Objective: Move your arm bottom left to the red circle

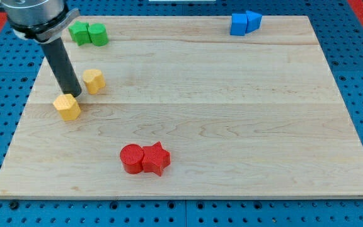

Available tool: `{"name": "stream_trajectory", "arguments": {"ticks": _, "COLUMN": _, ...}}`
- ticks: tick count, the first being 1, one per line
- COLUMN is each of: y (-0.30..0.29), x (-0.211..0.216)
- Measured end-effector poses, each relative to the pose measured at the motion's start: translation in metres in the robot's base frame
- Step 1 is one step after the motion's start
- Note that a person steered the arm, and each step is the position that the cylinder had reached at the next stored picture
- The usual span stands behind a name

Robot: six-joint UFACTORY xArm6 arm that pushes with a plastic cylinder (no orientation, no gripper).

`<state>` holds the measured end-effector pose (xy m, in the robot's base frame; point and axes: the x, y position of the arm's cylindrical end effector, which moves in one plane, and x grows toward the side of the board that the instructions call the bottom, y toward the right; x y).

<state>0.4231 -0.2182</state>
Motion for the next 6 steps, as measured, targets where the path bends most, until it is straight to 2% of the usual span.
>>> {"name": "stream_trajectory", "arguments": {"ticks": 1, "y": -0.032, "x": 0.021}}
{"name": "stream_trajectory", "arguments": {"ticks": 2, "y": 0.008, "x": 0.049}}
{"name": "stream_trajectory", "arguments": {"ticks": 3, "y": 0.028, "x": 0.043}}
{"name": "stream_trajectory", "arguments": {"ticks": 4, "y": 0.004, "x": 0.094}}
{"name": "stream_trajectory", "arguments": {"ticks": 5, "y": 0.037, "x": 0.167}}
{"name": "stream_trajectory", "arguments": {"ticks": 6, "y": 0.122, "x": 0.172}}
